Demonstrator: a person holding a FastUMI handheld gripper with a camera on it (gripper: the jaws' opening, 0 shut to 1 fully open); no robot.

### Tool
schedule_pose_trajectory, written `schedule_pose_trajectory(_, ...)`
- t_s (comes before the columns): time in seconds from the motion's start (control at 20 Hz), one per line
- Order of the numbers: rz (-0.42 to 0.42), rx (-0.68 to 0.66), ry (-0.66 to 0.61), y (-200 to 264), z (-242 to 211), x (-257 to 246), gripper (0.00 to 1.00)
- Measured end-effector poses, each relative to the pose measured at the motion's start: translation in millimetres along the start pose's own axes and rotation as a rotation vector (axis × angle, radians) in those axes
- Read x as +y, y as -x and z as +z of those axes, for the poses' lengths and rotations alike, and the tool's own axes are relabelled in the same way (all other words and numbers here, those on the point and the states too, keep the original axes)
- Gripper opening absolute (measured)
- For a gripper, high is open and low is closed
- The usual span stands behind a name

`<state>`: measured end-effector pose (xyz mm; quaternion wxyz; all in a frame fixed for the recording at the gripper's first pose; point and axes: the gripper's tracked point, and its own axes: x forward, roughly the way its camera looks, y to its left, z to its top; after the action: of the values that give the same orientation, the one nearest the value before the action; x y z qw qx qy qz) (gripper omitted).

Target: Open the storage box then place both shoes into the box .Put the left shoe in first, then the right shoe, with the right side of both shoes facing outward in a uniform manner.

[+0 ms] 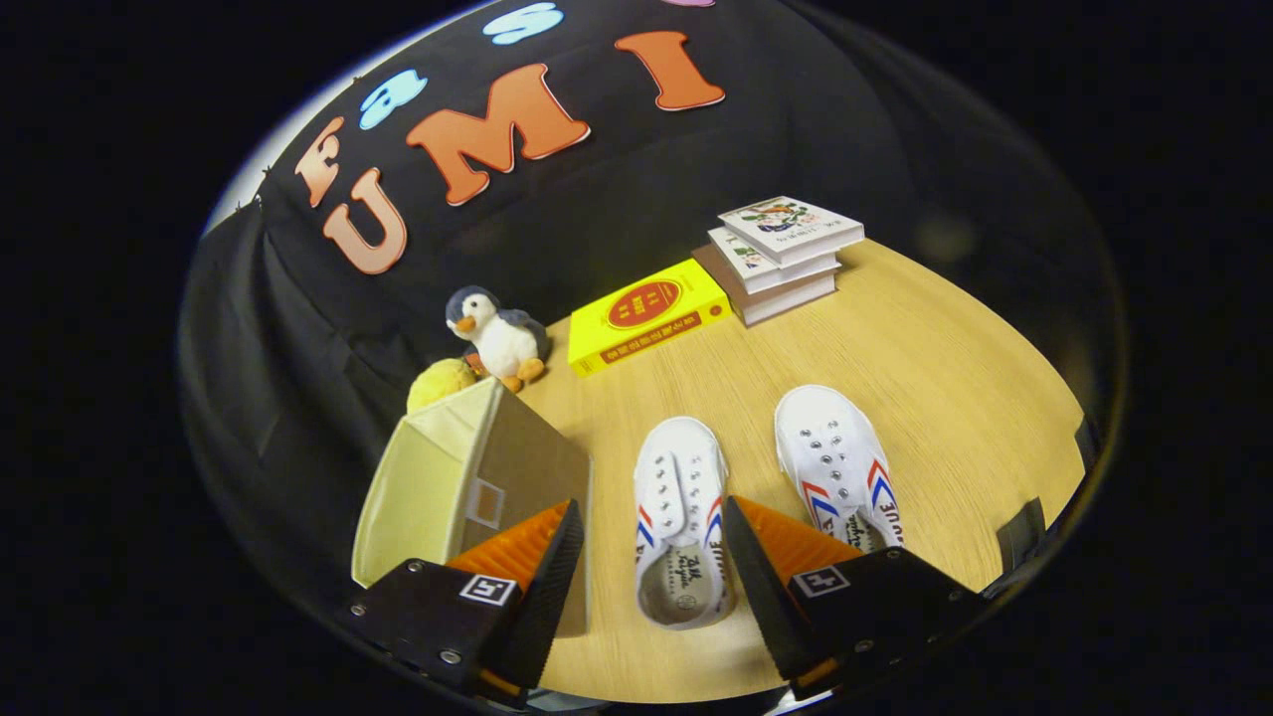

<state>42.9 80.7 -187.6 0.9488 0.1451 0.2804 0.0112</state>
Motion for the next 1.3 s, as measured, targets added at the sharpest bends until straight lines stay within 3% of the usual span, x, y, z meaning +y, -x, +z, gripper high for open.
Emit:
schedule_pose_trajectory(0.25,-0.071,0.124,0.121,-30,-36,-29,0.72)
schedule_pose_trajectory(0.6,-0.070,0.228,0.187,-70,-57,-38,0.57)
schedule_pose_trajectory(0.8,-0.023,0.267,0.188,-83,-62,-32,0.49)
schedule_pose_trajectory(1.05,0.105,0.323,0.091,-87,-71,-24,0.49)
schedule_pose_trajectory(1.15,0.136,0.305,0.052,-86,-70,-24,0.30)
schedule_pose_trajectory(1.25,0.181,0.270,-0.046,-84,-65,-25,0.21)
schedule_pose_trajectory(1.3,0.211,0.251,-0.124,-86,-62,-22,0.07)
